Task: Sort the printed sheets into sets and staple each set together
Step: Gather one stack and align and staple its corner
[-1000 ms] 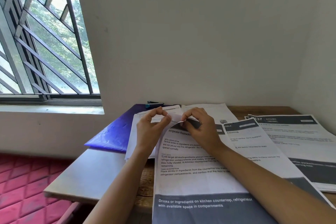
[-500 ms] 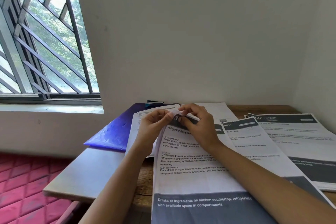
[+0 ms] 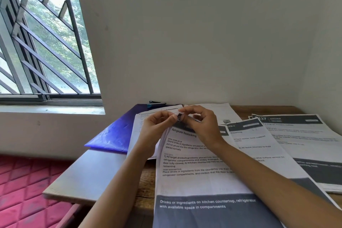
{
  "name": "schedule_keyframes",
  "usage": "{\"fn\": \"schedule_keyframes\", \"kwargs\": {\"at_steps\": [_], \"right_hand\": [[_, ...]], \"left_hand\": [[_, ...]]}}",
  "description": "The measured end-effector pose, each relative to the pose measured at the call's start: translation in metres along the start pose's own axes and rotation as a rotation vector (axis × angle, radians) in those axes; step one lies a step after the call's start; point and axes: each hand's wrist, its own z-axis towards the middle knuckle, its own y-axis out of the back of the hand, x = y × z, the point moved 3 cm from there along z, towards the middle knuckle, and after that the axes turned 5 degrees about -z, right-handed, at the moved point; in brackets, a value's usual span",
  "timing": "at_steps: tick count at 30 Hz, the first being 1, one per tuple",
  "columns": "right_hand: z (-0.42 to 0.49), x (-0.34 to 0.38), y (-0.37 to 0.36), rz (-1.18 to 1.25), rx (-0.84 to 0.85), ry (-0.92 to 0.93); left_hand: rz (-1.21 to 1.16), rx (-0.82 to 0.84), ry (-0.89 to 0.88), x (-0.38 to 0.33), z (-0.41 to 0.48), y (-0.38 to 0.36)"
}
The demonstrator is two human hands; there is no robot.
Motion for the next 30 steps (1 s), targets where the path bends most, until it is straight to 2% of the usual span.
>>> {"fn": "schedule_keyframes", "kwargs": {"at_steps": [9, 21, 30], "right_hand": [[0.003, -0.006, -0.003, 0.053, -0.010, -0.045], [0.003, -0.002, 0.001, 0.052, 0.009, -0.004], [0.004, 0.004, 0.004, 0.079, 0.008, 0.005]], "left_hand": [[-0.008, 0.020, 0.006, -0.001, 0.000, -0.001], [-0.127, 0.082, 0.158, 0.001, -0.001, -0.001], [-0.178, 0.051, 0.173, 0.001, -0.001, -0.001]]}}
